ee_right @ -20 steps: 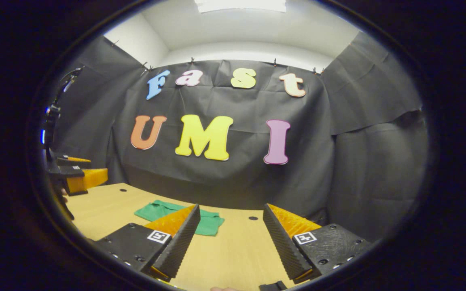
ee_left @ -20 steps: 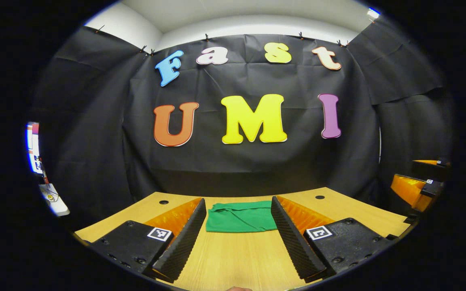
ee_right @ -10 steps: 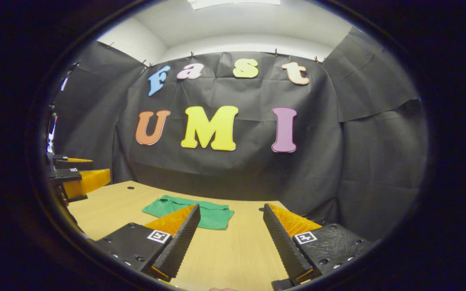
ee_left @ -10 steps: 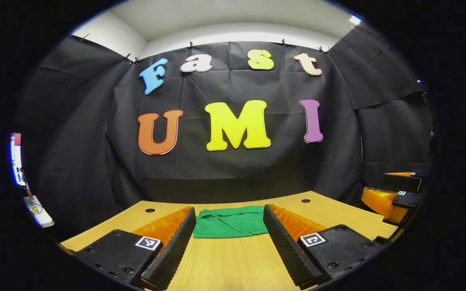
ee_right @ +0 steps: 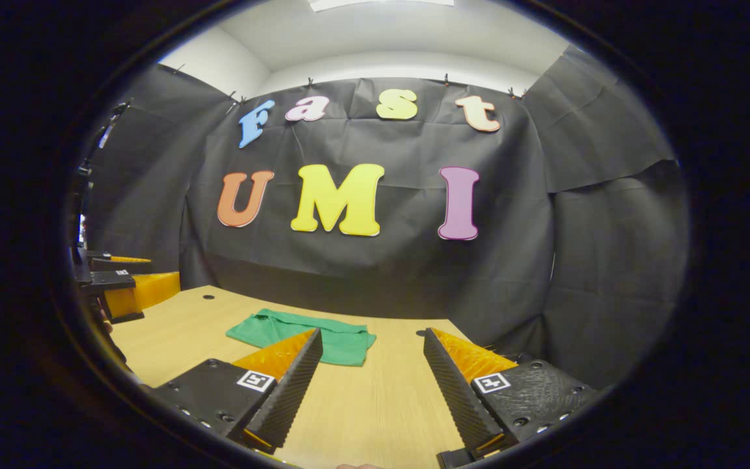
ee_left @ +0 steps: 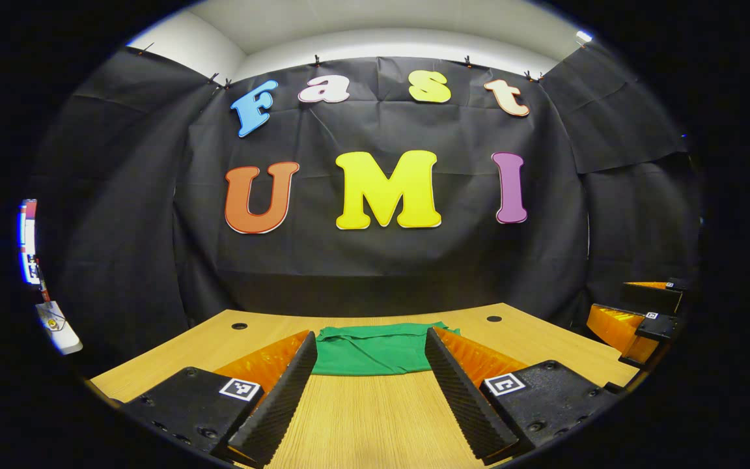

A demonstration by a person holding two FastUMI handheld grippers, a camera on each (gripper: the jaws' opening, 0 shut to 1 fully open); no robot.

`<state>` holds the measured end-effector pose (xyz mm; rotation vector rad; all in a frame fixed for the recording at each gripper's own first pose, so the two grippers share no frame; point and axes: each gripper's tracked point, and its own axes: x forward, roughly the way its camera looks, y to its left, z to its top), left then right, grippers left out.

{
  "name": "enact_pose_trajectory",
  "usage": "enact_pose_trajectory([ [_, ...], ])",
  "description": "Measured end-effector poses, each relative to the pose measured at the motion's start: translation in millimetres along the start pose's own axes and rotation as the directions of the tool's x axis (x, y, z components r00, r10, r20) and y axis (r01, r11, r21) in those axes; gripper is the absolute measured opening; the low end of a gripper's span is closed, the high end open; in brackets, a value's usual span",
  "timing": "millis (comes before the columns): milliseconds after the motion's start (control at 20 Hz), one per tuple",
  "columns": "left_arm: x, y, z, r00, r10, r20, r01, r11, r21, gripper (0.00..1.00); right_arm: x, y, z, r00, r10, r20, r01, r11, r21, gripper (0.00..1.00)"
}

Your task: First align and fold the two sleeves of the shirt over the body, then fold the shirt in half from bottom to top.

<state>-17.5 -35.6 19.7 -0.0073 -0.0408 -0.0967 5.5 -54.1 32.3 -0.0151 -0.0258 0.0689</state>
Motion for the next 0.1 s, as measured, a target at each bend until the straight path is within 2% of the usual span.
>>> enact_pose_trajectory([
  [100,2.1,1.6,-1.2,1.000,0.006,-0.004,-0.006,1.000,-0.005,1.00,1.8,-0.2,-0.2,1.000,0.000,-0.002,0.000,1.000,-0.003,0.96],
])
